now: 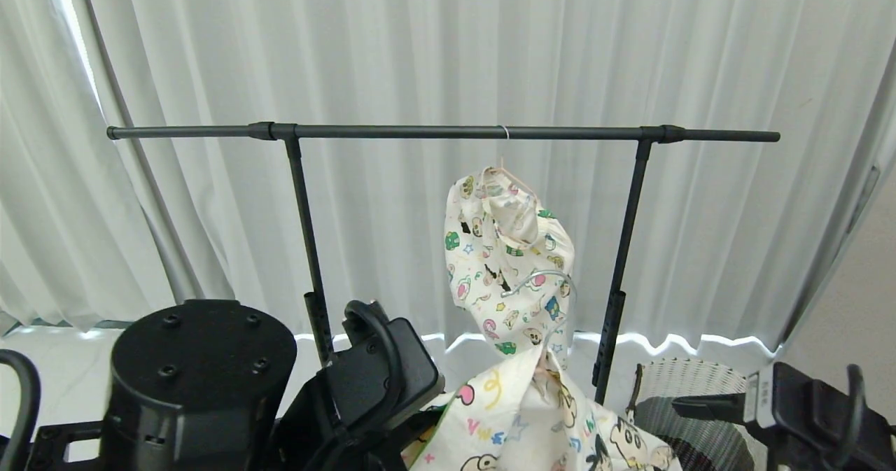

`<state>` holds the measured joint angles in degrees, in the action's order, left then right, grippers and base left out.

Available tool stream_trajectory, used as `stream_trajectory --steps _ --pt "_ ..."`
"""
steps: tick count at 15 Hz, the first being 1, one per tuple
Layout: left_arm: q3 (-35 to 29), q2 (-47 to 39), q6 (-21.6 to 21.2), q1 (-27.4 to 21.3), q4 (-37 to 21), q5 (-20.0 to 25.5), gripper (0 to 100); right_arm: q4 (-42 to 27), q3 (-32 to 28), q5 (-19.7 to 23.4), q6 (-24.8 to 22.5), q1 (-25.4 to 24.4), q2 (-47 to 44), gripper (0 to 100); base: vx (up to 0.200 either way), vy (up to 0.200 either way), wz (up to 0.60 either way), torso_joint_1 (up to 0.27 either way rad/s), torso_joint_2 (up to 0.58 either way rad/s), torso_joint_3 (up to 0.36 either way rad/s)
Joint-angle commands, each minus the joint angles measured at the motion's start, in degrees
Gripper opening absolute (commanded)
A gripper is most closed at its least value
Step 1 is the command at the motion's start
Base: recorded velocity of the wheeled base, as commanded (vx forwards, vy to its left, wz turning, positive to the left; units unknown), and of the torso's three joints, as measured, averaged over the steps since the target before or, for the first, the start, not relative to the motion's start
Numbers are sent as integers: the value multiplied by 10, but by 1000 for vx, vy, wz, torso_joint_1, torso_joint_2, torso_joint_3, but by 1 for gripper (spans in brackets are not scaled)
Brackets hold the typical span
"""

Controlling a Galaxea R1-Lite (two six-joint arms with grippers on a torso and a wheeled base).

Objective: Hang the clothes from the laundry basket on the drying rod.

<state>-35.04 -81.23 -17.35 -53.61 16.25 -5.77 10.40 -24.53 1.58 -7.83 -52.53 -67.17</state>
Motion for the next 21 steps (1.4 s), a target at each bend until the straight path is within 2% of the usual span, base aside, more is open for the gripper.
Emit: stream_trajectory --steps 1,4,8,12,18,19,21 --pt "8 14 -10 1 18 20 0 -36 -20 32 -19 15 64 100 0 0 0 0 0 0" --pt "24 12 -52 0 72 55 0 -39 -25 63 -40 15 38 100 0 0 0 0 0 0" --pt "23 9 -103 -2 74 84 0 -37 -55 69 -45 15 -17 100 0 0 0 0 0 0" --pt "21 6 -114 -33 99 85 0 -14 -64 79 -53 15 -66 100 0 0 0 0 0 0" --pt "19 6 -128 -35 110 86 0 -3 -64 82 -53 15 -76 100 0 0 0 0 0 0" --pt "19 5 -132 -35 115 85 0 -3 -64 82 -53 15 -77 0 0 0 0 0 0 0" --pt "19 5 -134 -35 119 85 0 -3 -66 82 -53 15 -76 0 0 0 0 0 0 0"
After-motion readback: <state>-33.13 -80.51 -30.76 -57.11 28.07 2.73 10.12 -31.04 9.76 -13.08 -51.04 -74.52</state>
